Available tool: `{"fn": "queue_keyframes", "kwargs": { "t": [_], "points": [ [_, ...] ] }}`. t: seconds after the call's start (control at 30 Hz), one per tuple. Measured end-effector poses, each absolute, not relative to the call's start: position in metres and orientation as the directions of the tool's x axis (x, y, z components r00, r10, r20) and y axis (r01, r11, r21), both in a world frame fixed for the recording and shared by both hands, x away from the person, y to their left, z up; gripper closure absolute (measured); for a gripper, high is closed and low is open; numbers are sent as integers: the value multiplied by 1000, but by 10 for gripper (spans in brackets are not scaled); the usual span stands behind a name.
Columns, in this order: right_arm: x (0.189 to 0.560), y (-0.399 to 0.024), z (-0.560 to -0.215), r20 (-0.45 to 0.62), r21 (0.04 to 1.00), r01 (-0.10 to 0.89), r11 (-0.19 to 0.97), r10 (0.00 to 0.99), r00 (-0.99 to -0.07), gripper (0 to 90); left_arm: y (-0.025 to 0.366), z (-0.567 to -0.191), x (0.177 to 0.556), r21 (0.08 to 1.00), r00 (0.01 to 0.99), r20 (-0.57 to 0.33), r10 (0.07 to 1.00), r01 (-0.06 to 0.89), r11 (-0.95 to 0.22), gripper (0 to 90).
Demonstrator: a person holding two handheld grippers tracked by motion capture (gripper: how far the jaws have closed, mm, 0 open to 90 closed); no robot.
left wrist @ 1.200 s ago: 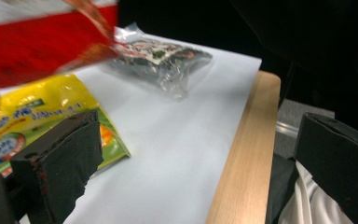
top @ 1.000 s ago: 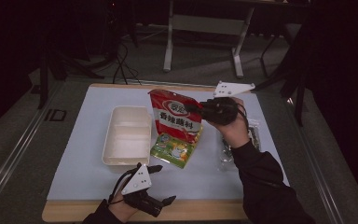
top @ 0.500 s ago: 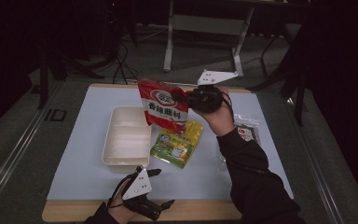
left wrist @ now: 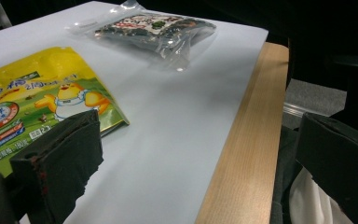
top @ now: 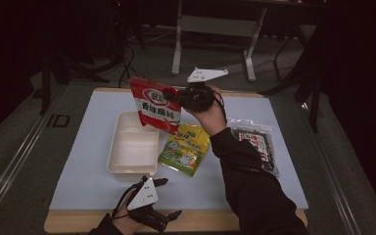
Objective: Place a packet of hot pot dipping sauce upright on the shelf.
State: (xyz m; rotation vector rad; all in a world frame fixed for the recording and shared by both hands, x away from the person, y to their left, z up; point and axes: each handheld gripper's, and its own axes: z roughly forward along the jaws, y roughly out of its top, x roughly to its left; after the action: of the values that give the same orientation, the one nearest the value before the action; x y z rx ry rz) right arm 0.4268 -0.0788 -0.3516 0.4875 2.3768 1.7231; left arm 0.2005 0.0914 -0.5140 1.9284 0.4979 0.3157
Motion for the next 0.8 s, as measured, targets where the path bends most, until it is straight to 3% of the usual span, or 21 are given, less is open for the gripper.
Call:
{"fn": "queue_keyframes", "kwargs": {
  "t": [0.4,0.8],
  "points": [
    [443,-46,-371,81,943,176,281,318,-945,892,92,-516,200,914,878,-7,479,200,-352,22],
    [450,-12,-386,35,941,127,315,283,-958,892,93,-518,200,913,880,-13,475,204,-352,23]
  ]
}}
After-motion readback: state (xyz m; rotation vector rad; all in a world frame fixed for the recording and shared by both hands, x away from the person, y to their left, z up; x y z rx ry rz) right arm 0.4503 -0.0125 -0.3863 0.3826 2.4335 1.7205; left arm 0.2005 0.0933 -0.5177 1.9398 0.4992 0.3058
